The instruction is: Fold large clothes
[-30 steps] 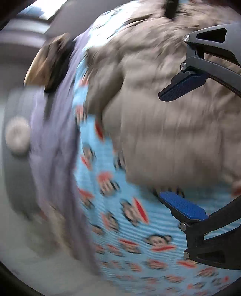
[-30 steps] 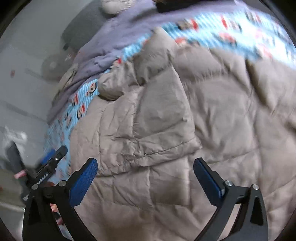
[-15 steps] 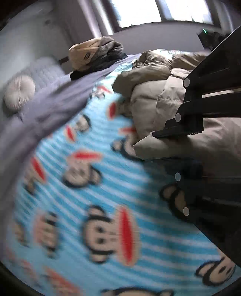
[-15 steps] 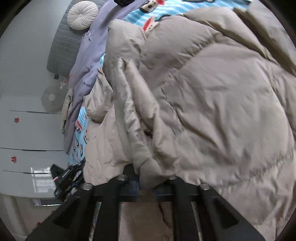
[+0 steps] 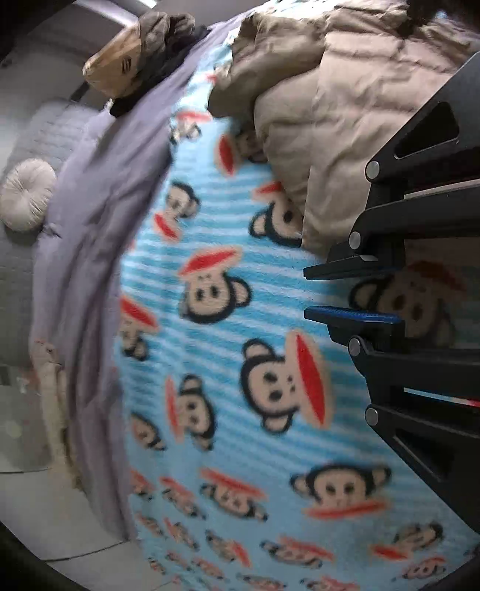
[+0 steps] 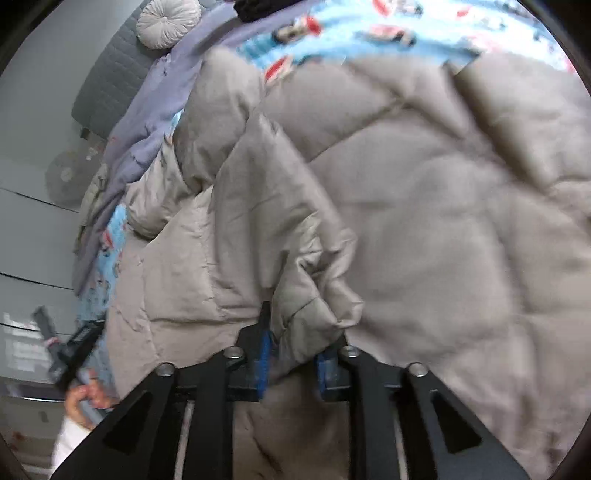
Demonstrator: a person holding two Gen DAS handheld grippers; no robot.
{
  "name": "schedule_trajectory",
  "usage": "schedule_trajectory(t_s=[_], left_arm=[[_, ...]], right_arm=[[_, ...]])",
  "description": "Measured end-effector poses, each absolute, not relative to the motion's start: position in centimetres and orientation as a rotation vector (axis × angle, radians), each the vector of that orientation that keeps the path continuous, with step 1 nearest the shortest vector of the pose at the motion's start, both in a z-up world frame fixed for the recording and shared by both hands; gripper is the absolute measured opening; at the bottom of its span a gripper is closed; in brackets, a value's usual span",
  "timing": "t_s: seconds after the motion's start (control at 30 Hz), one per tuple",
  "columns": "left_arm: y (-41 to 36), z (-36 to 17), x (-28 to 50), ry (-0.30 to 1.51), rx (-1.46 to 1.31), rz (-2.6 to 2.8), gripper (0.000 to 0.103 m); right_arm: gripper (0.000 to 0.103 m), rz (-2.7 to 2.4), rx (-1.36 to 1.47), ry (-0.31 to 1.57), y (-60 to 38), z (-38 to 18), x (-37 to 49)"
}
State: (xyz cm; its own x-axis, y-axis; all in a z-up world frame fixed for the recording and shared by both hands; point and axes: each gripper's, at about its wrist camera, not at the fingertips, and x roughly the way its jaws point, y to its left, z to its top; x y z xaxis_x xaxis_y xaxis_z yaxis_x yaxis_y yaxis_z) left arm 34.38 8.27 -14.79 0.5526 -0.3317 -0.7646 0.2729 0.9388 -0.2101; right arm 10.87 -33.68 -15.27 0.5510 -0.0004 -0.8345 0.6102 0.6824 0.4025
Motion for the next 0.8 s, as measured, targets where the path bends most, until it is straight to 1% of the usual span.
schedule_trajectory(t_s=[0.03, 0.13, 0.2, 0.27, 0.3, 0.33, 0.43, 0.53, 0.63, 0.7, 0.8], left_arm=[[8.5, -13.6, 33.2, 0.895, -0.051, -0.375, 0.016], [8.5, -11.1, 29.3, 0.859, -0.022, -0.457, 0.016], [7.6, -10.7, 27.3, 0.866, -0.022, -0.509, 0.017], [6.3, -11.5, 25.4, 0.887, 0.029, -0.535, 0.017], [5.6, -12.5, 24.8, 0.898, 0.069, -0.528, 0.017], [4.9, -14.1, 24.6, 0.927, 0.109, -0.506, 0.017], [4.6, -17.5, 25.1, 0.976, 0.123, -0.454, 0.017], [5.0, -19.0, 26.1, 0.981, 0.115, -0.415, 0.017], [5.5, -19.4, 27.3, 0.993, 0.1, -0.402, 0.017], [5.4, -19.6, 27.1, 0.992, 0.108, -0.397, 0.017], [5.2, -19.5, 26.6, 0.987, 0.113, -0.386, 0.017]], right_arm=[[0.031, -0.425, 0.723, 0.92, -33.6, -14.8, 10.2], [0.031, -0.496, 0.646, 0.854, -33.7, -12.5, 7.6], [0.03, -0.48, 0.628, 0.803, -33.5, -11.1, 6.6], [0.027, -0.438, 0.589, 0.8, -32.8, -10.7, 7.2], [0.021, -0.417, 0.57, 0.81, -32.3, -10.8, 7.7], [0.019, -0.381, 0.565, 0.826, -32.0, -11.4, 8.4], [0.018, -0.344, 0.562, 0.901, -31.3, -14.1, 9.9], [0.018, -0.326, 0.616, 0.933, -31.4, -16.6, 11.2], [0.018, -0.34, 0.603, 0.919, -31.3, -16.8, 12.0], [0.014, -0.35, 0.604, 0.918, -31.5, -16.8, 11.9], [0.014, -0.343, 0.628, 0.909, -32.3, -16.6, 11.3]])
